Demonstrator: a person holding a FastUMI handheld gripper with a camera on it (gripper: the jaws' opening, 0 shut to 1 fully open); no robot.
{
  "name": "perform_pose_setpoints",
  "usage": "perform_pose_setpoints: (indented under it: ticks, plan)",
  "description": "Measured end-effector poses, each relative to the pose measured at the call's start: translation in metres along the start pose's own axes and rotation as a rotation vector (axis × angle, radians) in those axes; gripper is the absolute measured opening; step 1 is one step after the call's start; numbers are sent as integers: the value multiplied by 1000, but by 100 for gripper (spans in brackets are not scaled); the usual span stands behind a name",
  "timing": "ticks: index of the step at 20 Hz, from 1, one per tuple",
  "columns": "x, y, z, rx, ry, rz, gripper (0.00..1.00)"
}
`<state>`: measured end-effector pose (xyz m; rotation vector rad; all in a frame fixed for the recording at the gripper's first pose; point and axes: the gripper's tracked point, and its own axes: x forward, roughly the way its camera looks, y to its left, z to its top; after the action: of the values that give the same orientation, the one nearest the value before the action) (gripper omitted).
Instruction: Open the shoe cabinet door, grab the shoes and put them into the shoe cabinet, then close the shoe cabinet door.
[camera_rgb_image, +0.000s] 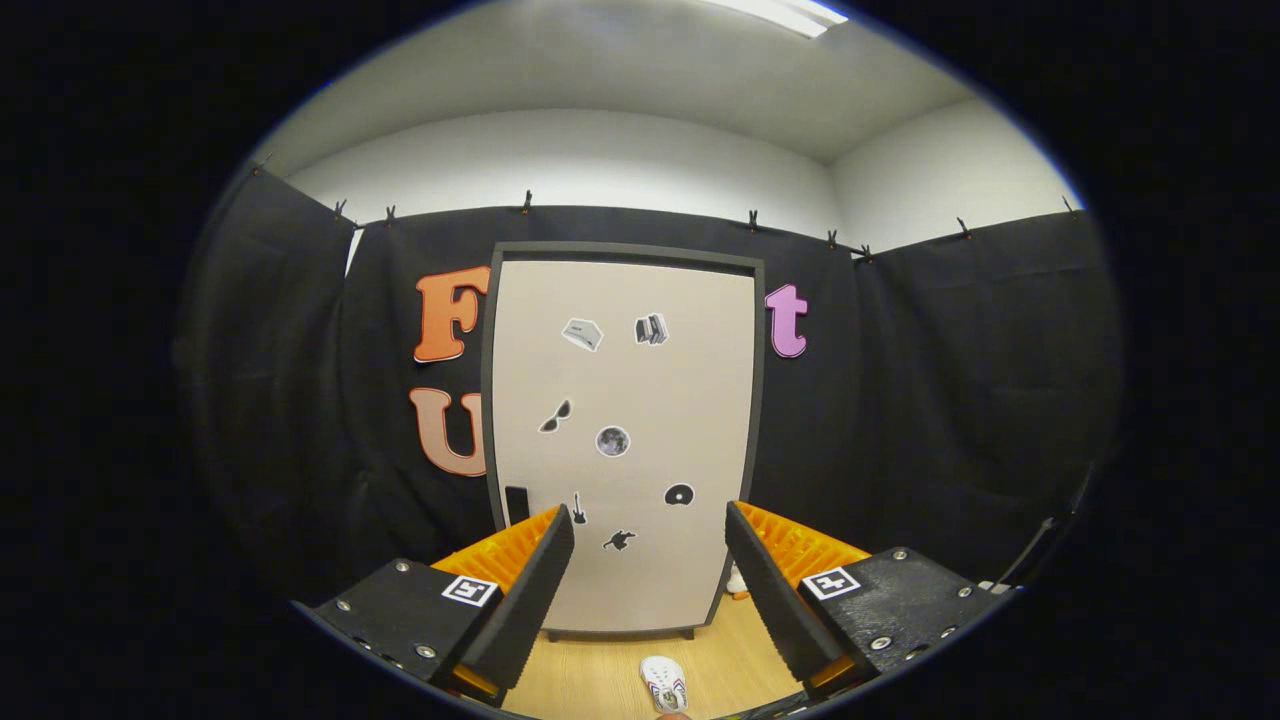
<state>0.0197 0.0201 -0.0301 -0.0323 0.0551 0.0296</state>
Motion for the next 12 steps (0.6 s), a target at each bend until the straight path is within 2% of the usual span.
perform_pose_setpoints:
  ticks: [12]
  plan:
    - [64,85,-72,-45,69,103,95]
